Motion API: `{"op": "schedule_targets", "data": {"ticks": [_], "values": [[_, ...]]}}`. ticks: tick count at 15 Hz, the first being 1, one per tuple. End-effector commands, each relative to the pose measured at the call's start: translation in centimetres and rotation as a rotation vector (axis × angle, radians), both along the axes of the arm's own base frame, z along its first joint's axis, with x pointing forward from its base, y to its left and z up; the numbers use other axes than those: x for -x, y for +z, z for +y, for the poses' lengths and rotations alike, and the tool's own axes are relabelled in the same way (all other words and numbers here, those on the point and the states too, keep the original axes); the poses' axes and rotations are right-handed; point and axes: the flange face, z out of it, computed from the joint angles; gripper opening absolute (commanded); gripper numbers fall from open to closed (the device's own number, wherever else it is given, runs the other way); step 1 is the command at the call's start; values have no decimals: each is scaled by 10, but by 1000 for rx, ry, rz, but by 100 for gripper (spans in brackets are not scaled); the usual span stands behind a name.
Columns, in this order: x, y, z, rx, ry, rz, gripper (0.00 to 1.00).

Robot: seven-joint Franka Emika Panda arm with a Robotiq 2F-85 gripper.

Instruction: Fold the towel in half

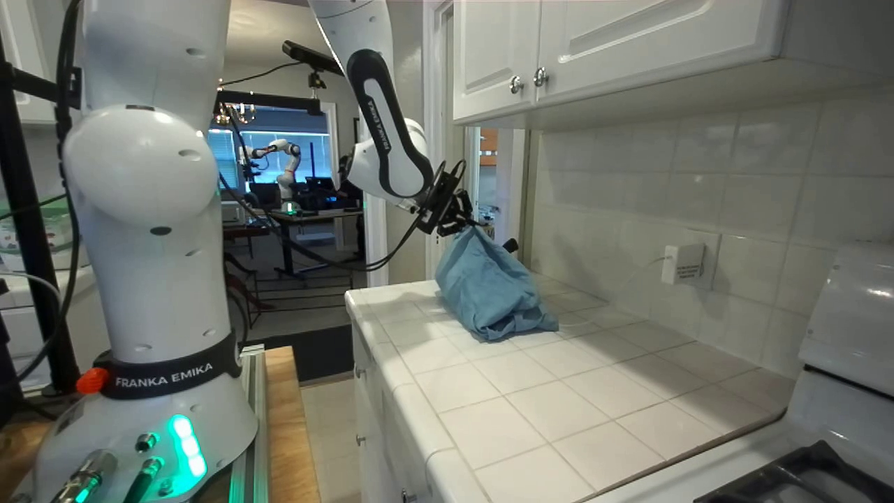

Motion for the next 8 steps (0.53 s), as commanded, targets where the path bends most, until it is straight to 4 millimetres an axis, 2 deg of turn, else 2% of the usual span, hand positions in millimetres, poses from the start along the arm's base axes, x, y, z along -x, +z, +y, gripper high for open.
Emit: {"op": "schedule_targets", "data": {"ticks": [1,8], "values": [[-23,-9,2,19,-11,-38,0],[-42,-47,11,87,-4,-57,0]]}}
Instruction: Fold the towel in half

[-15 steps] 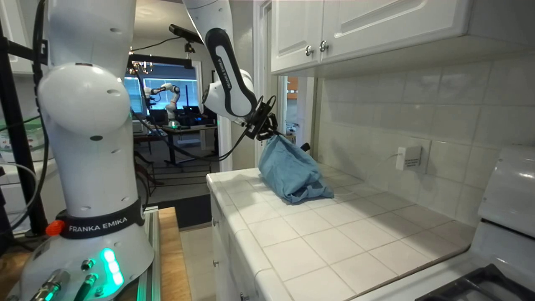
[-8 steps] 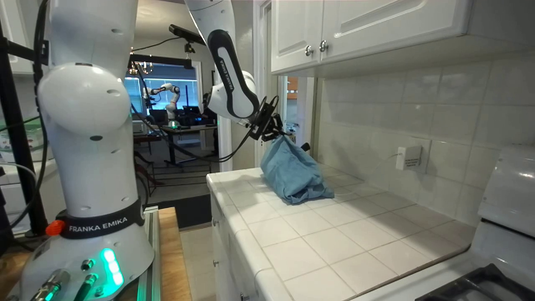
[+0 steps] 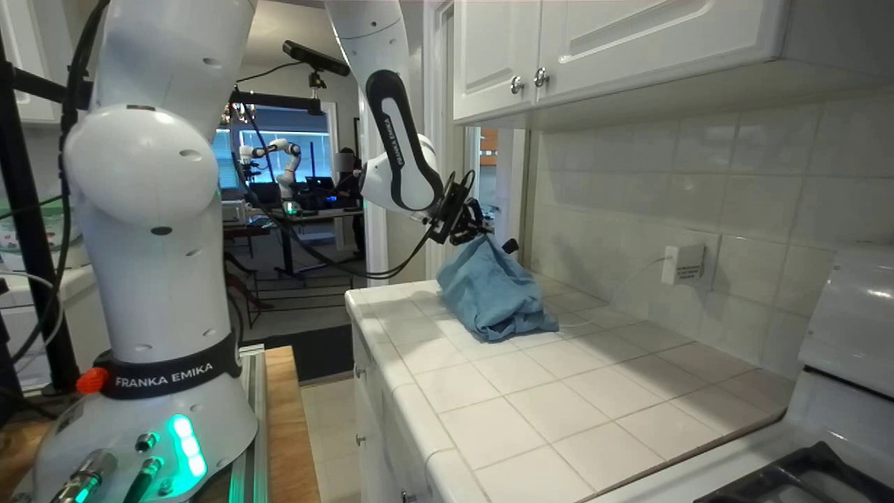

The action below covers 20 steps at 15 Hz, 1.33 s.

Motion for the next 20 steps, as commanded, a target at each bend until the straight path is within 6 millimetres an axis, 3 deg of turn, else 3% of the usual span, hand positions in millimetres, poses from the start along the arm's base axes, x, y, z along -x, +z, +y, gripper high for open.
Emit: {"op": "schedule_targets", "data": {"ticks": [1,8,16,17,18,20], "values": [[-13,-25,9,60,22,-15,0],[-28,-66,8,226,-6,1,0],[-34,-87,15,273,28,48,0],[-35,-87,15,273,16,56,26],[-36,-84,15,260,16,62,28],[-36,-62,15,191,-7,70,41]]}}
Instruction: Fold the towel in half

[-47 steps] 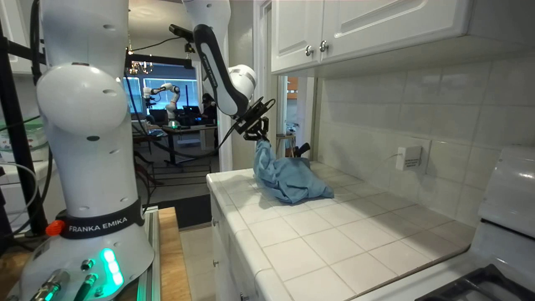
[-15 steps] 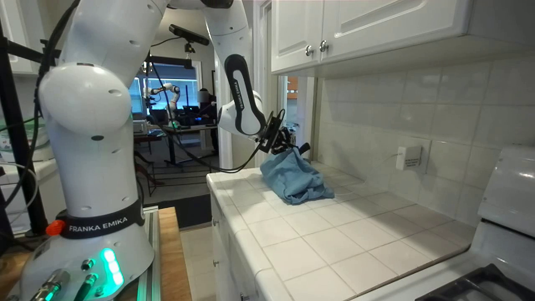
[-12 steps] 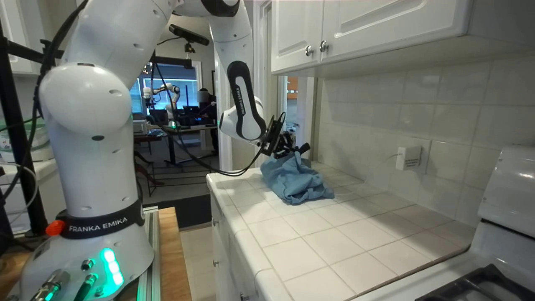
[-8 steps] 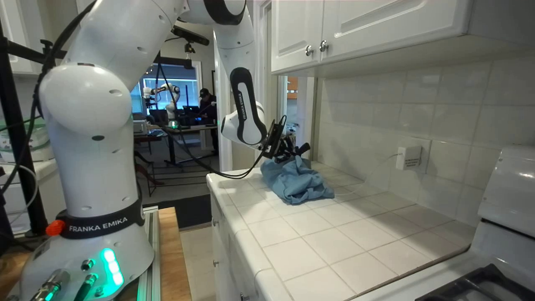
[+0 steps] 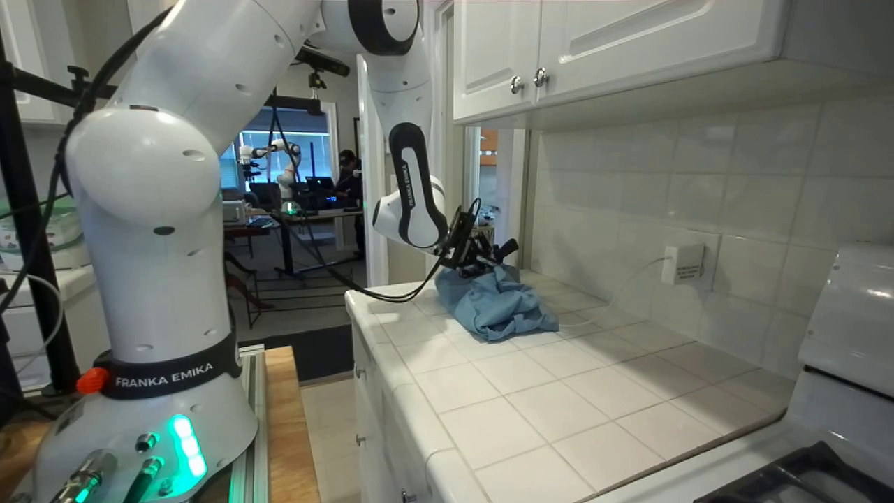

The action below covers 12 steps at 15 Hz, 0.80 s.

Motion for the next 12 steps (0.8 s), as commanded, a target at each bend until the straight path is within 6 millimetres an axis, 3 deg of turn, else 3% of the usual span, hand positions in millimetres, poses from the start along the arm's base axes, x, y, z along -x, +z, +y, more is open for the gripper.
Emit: {"op": "schedule_targets", "data": {"ticks": [1,5,8,12], "values": [[-3,35,3,-91,-35,24,47],[11,87,-6,-238,-96,69,76],[34,113,-16,-342,-112,169,96],[69,114,-33,-450,-256,334,100]]}}
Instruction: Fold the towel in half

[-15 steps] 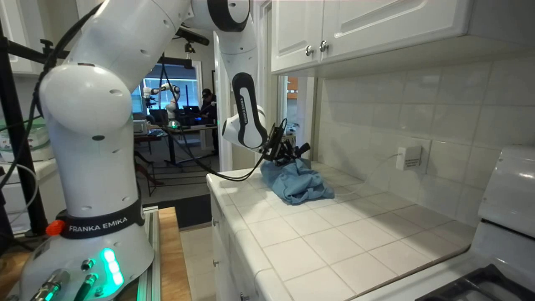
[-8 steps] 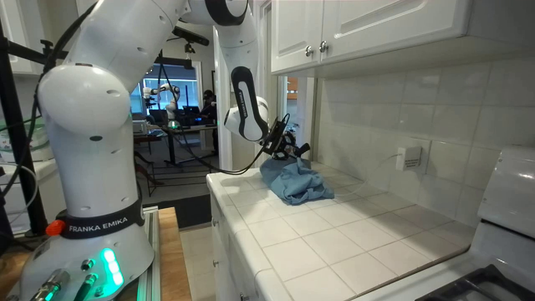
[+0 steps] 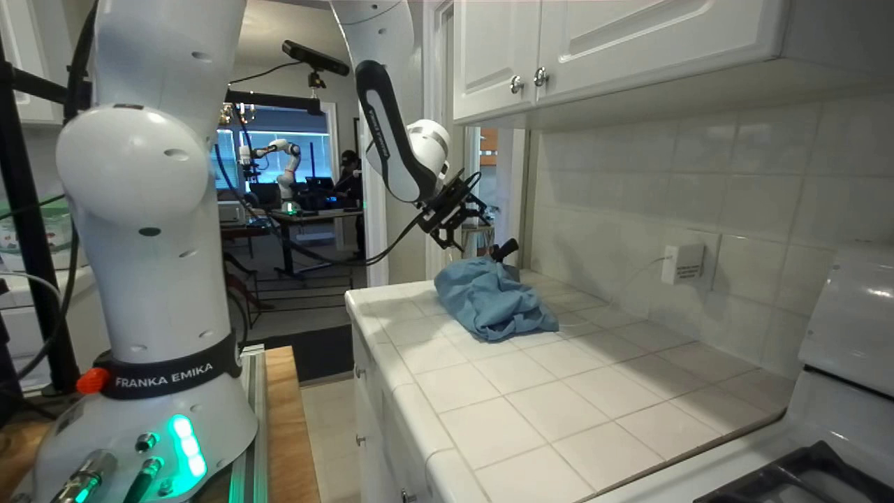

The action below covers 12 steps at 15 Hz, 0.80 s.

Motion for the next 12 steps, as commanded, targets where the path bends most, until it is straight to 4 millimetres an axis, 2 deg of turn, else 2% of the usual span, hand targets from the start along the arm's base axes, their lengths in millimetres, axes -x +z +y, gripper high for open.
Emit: {"op": "schedule_targets", "data": {"ticks": [1,3,5,7,12], "values": [[39,-3,-23,-69,-128,143,100],[60,-17,-35,-40,-201,225,100],[77,-18,-43,12,-311,251,100],[85,-12,-46,-5,-359,310,100],[104,31,-28,-85,-413,390,100]]}}
